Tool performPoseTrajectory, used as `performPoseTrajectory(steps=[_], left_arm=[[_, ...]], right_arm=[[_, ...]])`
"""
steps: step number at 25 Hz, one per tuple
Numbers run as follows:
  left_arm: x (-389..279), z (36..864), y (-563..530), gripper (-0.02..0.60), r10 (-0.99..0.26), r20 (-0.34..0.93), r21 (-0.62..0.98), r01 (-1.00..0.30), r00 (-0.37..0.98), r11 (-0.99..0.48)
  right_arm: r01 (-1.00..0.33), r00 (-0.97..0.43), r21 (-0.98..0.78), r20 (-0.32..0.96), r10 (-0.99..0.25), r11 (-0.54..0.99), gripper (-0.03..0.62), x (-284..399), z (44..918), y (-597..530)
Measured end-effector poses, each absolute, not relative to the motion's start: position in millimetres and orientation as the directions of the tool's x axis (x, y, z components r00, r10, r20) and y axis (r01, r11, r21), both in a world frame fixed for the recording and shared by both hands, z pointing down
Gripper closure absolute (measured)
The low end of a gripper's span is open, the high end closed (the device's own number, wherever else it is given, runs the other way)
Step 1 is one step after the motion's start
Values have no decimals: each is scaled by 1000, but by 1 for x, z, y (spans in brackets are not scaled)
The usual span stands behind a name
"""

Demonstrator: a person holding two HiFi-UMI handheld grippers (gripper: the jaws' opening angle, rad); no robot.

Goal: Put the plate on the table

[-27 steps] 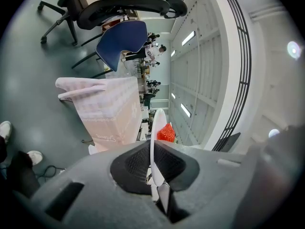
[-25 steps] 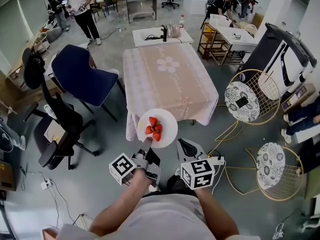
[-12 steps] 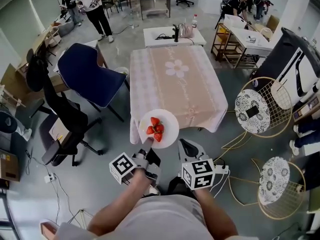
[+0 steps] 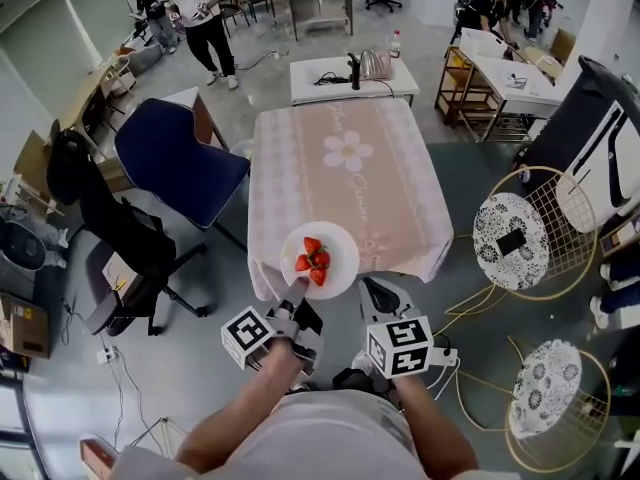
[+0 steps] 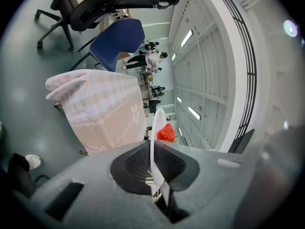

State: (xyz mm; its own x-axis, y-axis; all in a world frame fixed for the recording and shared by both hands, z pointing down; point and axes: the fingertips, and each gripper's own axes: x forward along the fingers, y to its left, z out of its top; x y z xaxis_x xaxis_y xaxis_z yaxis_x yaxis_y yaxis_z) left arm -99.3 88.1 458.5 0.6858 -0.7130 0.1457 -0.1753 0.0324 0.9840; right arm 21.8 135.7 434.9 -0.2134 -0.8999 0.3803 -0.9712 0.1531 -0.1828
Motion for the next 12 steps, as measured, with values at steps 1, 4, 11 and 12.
performPoseTrajectory(steps=[1, 4, 11, 12], left_arm=[[-93, 459, 87, 563, -715, 154, 982, -185, 682, 35], [-78, 462, 86, 563, -723, 169, 978, -205, 670, 39], [-60, 463, 79, 564, -739, 186, 974, -223, 648, 50], [-59, 463, 77, 563, -740, 188, 973, -226, 646, 50]], right_arm=[[-969, -220, -189, 379, -899, 158, 589, 29, 436, 133], [-963, -241, -204, 374, -896, 174, 589, 46, 439, 127], [-949, -277, -250, 375, -885, 191, 589, 66, 448, 117], [-948, -280, -254, 374, -884, 193, 589, 67, 449, 115]])
